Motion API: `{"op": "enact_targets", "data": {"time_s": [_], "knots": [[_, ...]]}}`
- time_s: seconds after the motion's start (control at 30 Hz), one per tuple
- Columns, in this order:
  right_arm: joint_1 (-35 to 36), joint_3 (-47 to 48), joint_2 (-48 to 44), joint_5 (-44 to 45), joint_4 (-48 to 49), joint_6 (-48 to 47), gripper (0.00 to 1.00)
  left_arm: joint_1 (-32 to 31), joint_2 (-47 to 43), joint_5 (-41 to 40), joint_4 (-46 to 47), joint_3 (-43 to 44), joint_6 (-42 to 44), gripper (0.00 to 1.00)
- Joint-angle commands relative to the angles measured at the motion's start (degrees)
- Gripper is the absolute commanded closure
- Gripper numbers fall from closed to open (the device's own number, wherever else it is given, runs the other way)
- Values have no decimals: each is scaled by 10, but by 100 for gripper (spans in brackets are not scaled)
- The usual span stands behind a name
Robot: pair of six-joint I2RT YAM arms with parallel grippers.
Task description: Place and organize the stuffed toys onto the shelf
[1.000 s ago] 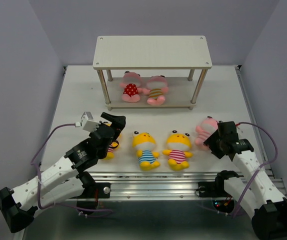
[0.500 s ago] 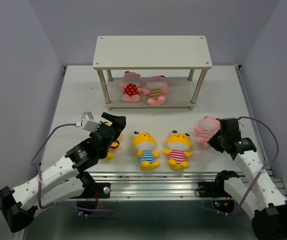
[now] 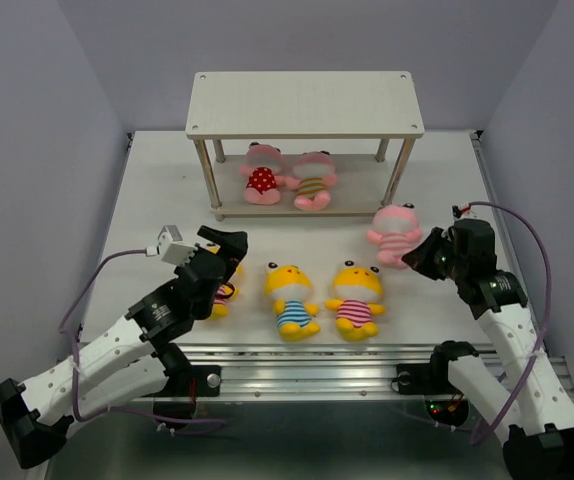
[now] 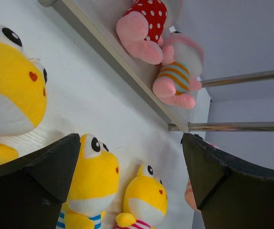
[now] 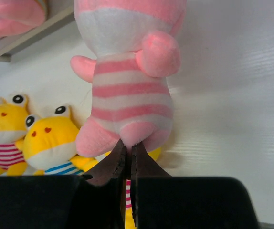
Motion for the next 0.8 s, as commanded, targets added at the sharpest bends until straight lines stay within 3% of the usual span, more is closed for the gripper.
{"op": "enact_targets", "data": {"time_s": [0.0, 0.27, 0.77], "knots": [[0, 51, -13, -91, 73, -55, 99, -2, -16, -35, -1, -7, 15, 1], [0, 55, 24, -174, 153, -46, 99, -2, -33, -45, -4, -8, 20, 1], [0, 88, 140, -165, 322, -38, 99, -2, -42, -55, -16, -14, 13, 1]]}}
